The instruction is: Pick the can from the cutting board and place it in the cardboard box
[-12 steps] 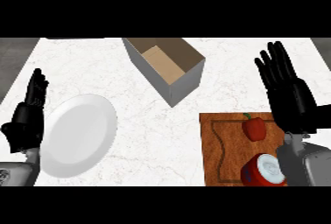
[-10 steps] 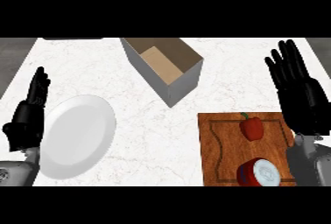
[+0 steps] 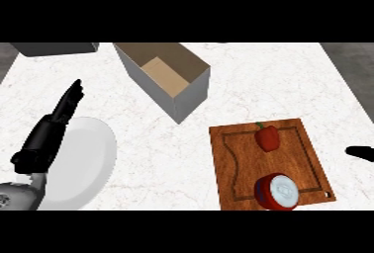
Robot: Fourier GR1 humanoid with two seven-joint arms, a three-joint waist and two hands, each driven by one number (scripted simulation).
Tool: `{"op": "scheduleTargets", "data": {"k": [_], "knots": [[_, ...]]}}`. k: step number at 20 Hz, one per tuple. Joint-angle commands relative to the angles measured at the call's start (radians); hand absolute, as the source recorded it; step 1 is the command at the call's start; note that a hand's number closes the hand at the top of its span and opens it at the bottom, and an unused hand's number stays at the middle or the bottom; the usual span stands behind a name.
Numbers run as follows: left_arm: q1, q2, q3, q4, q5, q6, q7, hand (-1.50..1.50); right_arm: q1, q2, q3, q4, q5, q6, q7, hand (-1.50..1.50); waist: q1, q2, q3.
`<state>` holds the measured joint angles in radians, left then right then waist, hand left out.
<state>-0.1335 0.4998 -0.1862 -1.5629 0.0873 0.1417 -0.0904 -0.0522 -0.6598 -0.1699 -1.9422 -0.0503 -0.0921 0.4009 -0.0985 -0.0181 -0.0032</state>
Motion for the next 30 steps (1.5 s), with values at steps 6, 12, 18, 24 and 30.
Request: {"op": "scheduleTargets", "data": {"k": [6,12,18,24,30], "knots": [[-0.07,0.001,-0.013,0.002,0.038,-0.108,0.029,0.0,0.321,-0.185,-0.095,-0.305,0.096,0.208,-0.052,-1.5,0.047,0.01,0.003],[-0.055,0.045,0.011,-0.047,0.063,-0.17,0.041,0.0,0.346,-0.306,-0.027,-0.421,0.105,0.365,0.19,-1.5,0.095,0.015,0.0],[-0.106,-0.053,-0.037,0.084,-0.007,-0.14,-0.04,0.0,0.229,-0.395,0.143,-0.513,0.013,0.46,0.487,-1.5,0.116,0.027,-0.001],[-0.131,-0.101,-0.071,0.054,-0.037,-0.126,0.005,0.0,0.082,-0.447,0.338,-0.57,-0.029,0.481,0.762,-1.5,0.129,0.025,-0.001],[-0.105,-0.068,-0.018,0.07,-0.019,-0.163,-0.03,0.0,0.003,-0.42,0.503,-0.489,-0.02,0.436,0.854,-1.5,0.13,0.024,-0.001]]}}
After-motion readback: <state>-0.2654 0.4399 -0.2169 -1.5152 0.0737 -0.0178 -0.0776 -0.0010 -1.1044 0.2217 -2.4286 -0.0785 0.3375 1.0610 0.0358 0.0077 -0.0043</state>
